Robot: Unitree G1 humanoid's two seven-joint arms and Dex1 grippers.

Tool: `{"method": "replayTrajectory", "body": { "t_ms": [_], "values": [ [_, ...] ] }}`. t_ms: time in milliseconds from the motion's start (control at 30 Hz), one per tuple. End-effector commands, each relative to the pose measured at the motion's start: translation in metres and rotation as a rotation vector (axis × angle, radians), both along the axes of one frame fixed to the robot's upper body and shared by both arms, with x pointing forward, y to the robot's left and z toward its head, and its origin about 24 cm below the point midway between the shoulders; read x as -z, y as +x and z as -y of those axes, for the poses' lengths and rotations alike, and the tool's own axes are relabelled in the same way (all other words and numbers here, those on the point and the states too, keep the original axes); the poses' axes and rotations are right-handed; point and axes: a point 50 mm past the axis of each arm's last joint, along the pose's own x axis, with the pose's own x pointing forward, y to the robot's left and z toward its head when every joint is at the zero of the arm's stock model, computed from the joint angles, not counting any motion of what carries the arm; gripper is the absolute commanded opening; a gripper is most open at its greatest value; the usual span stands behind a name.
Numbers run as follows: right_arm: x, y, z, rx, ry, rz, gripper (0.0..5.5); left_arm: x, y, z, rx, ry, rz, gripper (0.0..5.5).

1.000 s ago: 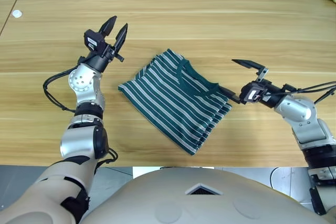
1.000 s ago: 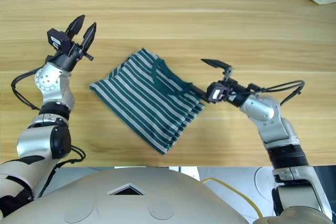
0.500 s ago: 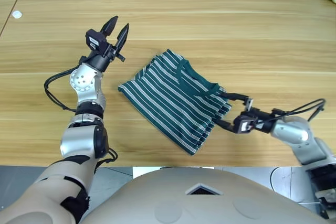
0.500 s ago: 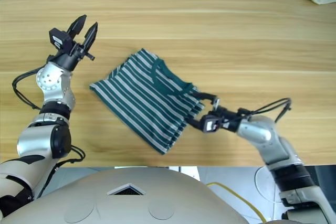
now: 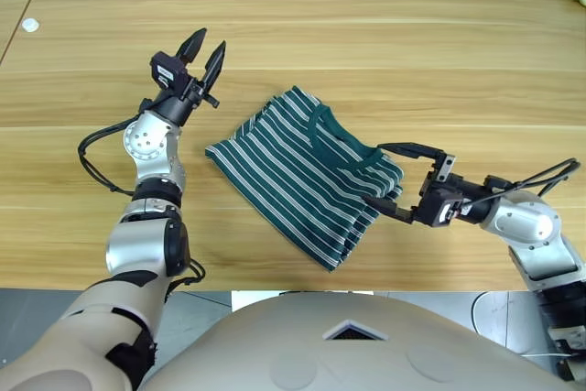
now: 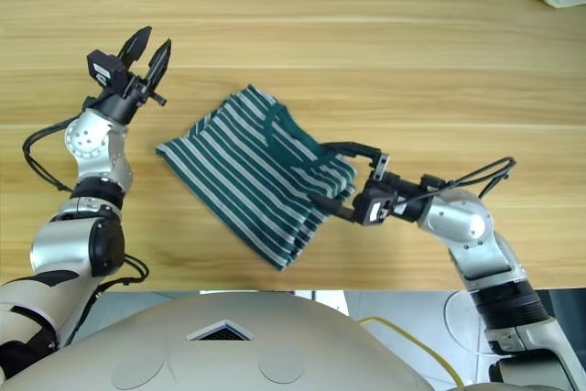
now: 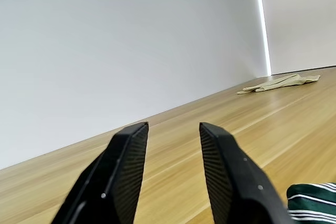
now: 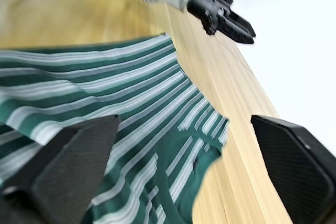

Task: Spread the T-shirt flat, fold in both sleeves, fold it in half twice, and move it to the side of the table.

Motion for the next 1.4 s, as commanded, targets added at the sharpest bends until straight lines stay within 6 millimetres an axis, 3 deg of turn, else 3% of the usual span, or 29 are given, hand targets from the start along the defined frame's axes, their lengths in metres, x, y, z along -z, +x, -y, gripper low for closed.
{"method": "replayTrajectory", "body": {
  "t_ms": [33, 100, 200, 367, 467, 600, 733, 1033, 1133, 1200, 1267, 1400],
  "values": [
    [-0.031, 0.005, 0.008, -0.008, 0.152, 0.049, 4.61, -0.004, 0.004, 0.003, 0.011, 0.014, 0.007, 1.8],
    [-0.042, 0.023, 0.017, 0.084, 0.217, 0.084, 4.61, -0.003, 0.003, 0.003, 0.012, 0.017, 0.007, 1.8],
    [-0.037, 0.046, 0.021, 0.2, 0.2, 0.105, 4.61, -0.003, 0.003, 0.003, 0.016, 0.018, 0.008, 1.8],
    [-0.002, 0.086, 0.017, 0.395, -0.041, 0.141, 4.61, -0.002, 0.002, 0.003, 0.016, 0.018, 0.006, 1.8],
    [0.017, 0.092, 0.017, 0.416, -0.159, 0.142, 4.61, -0.002, 0.002, 0.004, 0.018, 0.02, 0.005, 1.8],
    [0.042, 0.076, 0.013, 0.313, -0.267, 0.062, 4.61, -0.003, 0.003, 0.004, 0.018, 0.022, 0.006, 1.8],
    [0.07, 0.051, 0.024, 0.209, -0.427, -0.076, 4.61, -0.004, 0.005, 0.006, 0.017, 0.024, 0.008, 1.8],
    [0.095, 0.016, 0.039, 0.14, -0.544, -0.226, 4.61, -0.004, 0.006, 0.007, 0.014, 0.028, 0.008, 1.8],
    [0.102, -0.01, 0.026, 0.033, -0.524, -0.281, 4.61, -0.005, 0.006, 0.006, 0.013, 0.03, 0.011, 1.8],
    [0.086, -0.031, 0.006, -0.091, -0.392, -0.286, 4.61, -0.005, 0.006, 0.006, 0.012, 0.031, 0.01, 1.8],
    [0.056, -0.036, -0.004, -0.144, -0.255, -0.238, 4.61, -0.005, 0.005, 0.005, 0.01, 0.034, 0.01, 1.8],
    [0.024, -0.015, 0.019, -0.033, -0.227, -0.12, 4.61, -0.007, 0.006, 0.003, 0.006, 0.036, 0.017, 1.8]
  ]
}}
